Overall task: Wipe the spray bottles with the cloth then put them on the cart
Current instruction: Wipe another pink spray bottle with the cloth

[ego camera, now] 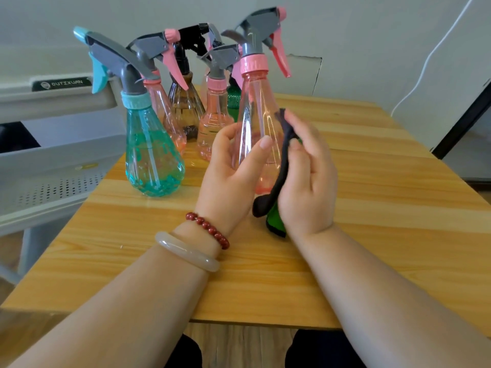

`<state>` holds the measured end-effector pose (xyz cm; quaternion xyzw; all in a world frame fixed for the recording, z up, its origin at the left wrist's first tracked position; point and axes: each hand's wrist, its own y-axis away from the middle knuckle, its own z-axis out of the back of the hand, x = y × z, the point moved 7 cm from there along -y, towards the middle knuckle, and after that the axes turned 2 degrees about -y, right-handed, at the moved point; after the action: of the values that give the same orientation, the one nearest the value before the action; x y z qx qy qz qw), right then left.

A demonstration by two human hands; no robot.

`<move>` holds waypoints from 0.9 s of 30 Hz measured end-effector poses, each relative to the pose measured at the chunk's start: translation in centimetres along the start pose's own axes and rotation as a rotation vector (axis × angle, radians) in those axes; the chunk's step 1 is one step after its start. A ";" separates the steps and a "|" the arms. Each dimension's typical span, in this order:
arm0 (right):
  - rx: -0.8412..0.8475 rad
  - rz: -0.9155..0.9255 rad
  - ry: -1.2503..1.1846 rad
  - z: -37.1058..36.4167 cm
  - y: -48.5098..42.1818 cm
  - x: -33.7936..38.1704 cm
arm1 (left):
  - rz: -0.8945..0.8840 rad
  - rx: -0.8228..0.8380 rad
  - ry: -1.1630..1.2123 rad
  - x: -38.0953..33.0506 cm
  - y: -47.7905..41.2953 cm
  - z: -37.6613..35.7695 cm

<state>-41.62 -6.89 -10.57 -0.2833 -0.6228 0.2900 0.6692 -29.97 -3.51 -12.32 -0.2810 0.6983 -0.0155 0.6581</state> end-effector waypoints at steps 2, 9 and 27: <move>0.075 0.219 0.104 -0.7 0.2 1.3 | 0.027 0.005 0.001 0.3 -0.1 0.1; -0.041 -0.202 -0.037 -0.1 -0.2 -1.3 | 0.028 -0.005 0.028 0.7 -0.5 0.3; -0.015 -0.462 -0.294 -0.2 -0.3 -2.7 | 0.015 -0.020 0.099 0.8 -0.5 0.2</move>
<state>-41.59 -9.08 -12.12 -0.0936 -0.7635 0.1631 0.6179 -29.55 -4.20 -12.86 -0.2811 0.7321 -0.0173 0.6202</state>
